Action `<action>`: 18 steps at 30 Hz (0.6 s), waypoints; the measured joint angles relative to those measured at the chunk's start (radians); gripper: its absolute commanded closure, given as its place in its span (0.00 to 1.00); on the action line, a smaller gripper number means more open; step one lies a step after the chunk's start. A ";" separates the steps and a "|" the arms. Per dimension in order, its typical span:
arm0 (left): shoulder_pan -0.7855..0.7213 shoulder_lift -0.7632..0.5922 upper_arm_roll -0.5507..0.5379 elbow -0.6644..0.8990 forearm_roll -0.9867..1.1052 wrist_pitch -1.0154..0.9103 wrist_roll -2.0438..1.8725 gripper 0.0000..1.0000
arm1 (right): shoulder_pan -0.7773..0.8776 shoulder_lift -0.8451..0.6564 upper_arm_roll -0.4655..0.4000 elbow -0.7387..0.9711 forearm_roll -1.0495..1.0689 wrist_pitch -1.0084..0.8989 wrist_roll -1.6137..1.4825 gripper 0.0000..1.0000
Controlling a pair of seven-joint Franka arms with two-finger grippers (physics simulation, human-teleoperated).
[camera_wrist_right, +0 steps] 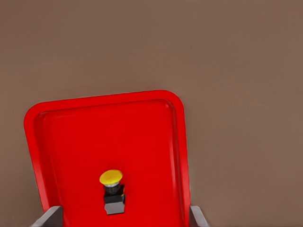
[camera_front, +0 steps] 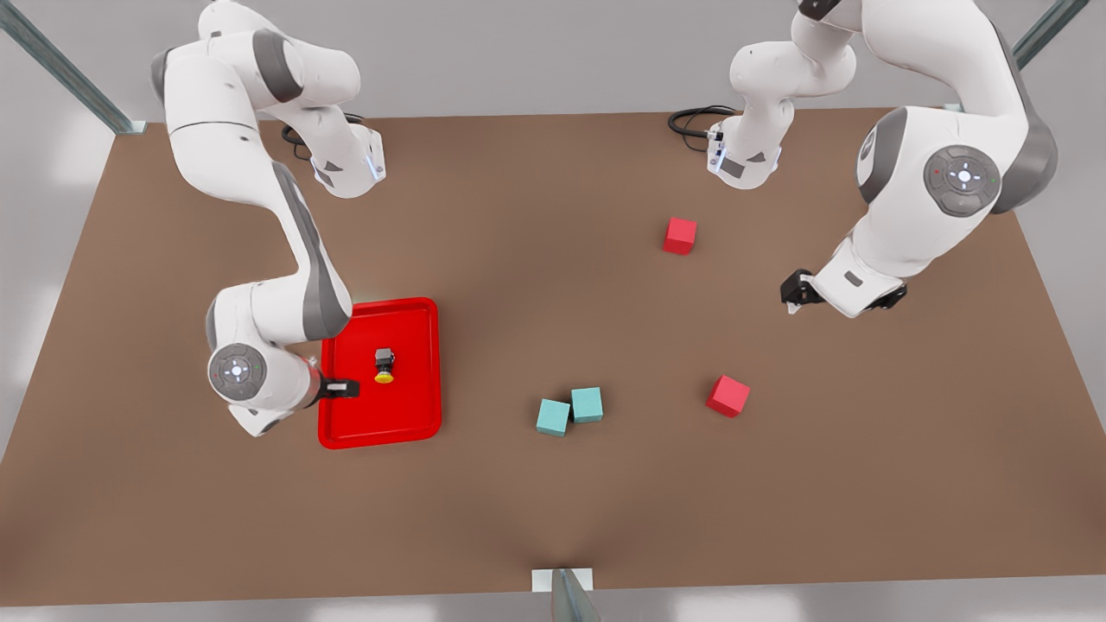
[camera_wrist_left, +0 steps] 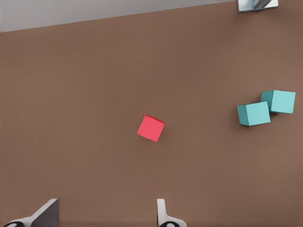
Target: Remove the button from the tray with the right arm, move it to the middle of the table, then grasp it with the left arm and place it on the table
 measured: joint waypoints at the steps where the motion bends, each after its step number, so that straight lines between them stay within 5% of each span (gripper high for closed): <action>1: 0.000 0.000 0.000 -0.001 0.000 0.000 -0.002 0.00 | 0.002 0.018 0.001 -0.003 0.001 0.012 0.002 0.00; 12: -0.042 0.049 0.001 -0.002 0.016 0.006 -0.017 0.00 | 0.056 0.131 0.005 -0.113 0.004 0.267 0.030 0.00; 18: -0.051 0.071 0.001 -0.002 0.019 0.009 -0.023 0.00 | 0.050 -0.077 0.026 -0.448 0.003 0.395 0.025 0.00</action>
